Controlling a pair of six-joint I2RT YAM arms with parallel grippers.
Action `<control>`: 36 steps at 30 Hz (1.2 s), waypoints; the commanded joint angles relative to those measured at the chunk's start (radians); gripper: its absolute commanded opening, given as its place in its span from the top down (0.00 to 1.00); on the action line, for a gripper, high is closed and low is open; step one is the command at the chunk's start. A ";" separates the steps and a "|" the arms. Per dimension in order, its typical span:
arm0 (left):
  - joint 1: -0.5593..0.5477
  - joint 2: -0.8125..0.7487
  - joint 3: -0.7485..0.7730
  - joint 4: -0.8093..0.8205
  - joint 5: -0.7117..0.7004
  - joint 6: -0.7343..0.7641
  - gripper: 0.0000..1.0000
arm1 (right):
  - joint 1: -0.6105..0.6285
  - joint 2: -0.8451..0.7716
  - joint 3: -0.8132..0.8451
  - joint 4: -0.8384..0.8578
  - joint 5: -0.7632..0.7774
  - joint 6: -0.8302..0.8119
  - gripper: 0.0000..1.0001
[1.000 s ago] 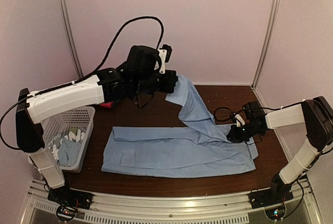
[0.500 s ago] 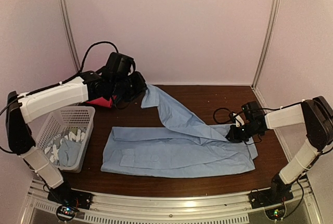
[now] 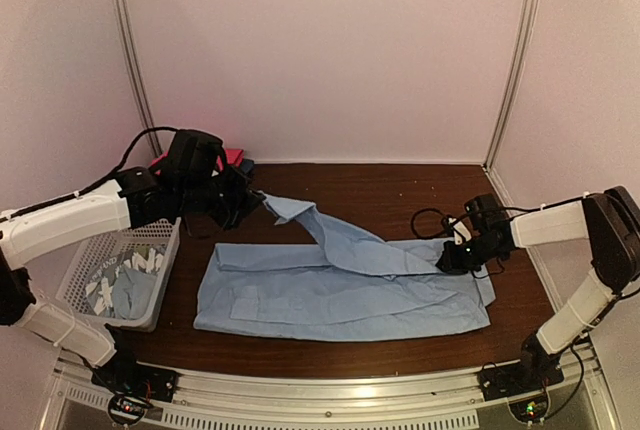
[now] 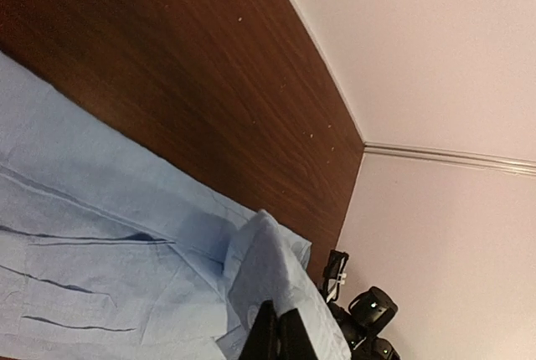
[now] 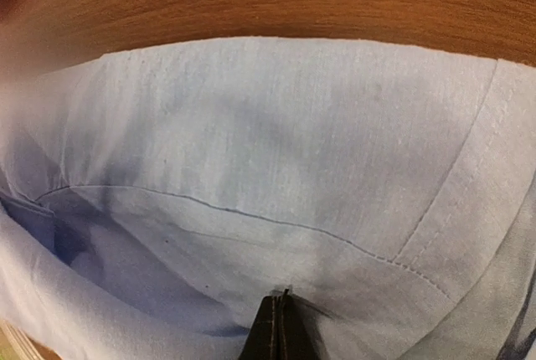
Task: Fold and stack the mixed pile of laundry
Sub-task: Smooth out the rectangle-folded shirt at the center of the board.
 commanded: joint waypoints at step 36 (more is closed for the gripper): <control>-0.142 0.099 -0.135 0.550 0.238 -0.243 1.00 | 0.835 -0.374 0.012 0.474 0.514 -0.380 0.32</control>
